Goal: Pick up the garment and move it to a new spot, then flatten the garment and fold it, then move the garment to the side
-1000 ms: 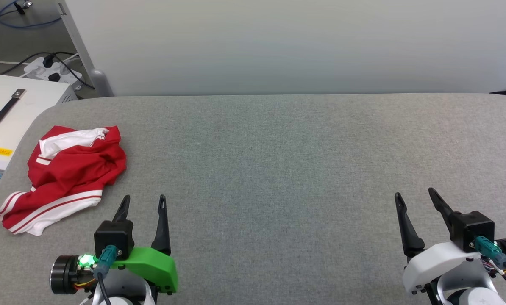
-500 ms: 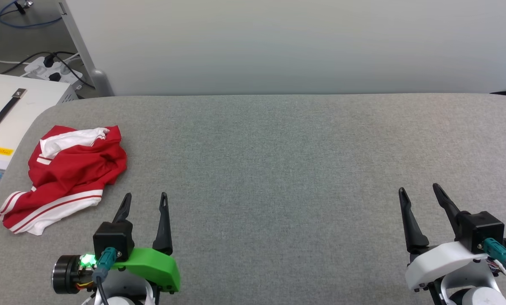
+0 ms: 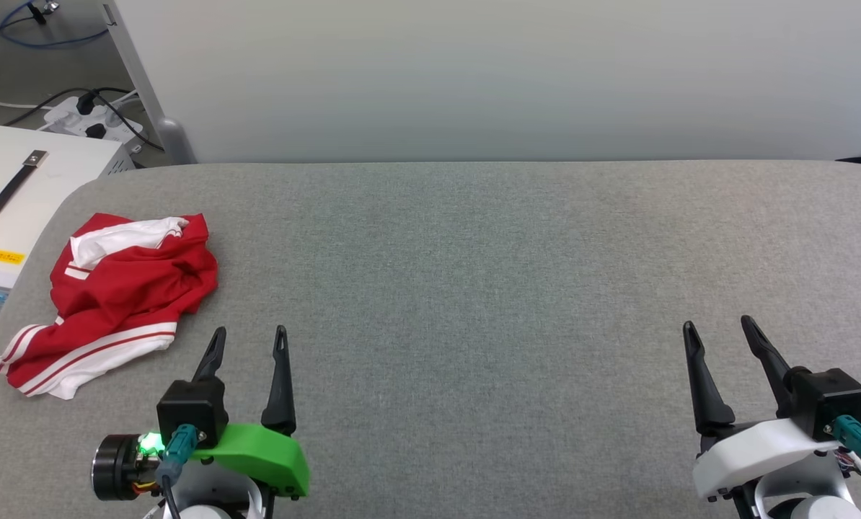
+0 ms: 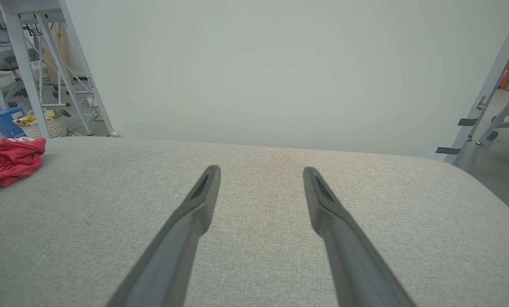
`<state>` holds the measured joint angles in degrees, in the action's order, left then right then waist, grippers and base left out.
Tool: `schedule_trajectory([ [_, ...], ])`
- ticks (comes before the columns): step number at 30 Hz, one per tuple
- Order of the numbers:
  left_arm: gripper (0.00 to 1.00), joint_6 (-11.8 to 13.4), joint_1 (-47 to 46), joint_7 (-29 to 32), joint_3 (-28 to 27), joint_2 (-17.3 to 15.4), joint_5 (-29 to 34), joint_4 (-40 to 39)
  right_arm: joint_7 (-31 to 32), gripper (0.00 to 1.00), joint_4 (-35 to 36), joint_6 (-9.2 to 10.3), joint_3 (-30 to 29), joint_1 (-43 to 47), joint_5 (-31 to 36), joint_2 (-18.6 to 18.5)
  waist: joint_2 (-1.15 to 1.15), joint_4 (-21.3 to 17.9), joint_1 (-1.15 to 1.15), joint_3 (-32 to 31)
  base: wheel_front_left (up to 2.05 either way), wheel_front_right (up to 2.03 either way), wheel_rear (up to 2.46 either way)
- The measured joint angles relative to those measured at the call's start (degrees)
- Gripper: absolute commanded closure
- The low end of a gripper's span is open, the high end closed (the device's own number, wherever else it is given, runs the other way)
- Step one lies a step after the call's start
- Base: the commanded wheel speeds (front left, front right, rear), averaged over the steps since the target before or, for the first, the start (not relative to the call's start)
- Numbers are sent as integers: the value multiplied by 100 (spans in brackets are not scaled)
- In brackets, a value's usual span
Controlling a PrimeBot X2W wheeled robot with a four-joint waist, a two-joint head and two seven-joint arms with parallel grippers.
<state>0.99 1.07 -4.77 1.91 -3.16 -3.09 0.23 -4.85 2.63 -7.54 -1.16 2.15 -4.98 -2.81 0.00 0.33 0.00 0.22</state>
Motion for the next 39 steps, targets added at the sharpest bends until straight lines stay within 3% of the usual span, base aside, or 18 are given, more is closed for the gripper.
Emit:
schedule_trajectory([
  [39,0,-25,-2,-461,186,0,-381,169,-458,0,181,0,-67,161,-332,0,0,29,0,5,0,0,0],
])
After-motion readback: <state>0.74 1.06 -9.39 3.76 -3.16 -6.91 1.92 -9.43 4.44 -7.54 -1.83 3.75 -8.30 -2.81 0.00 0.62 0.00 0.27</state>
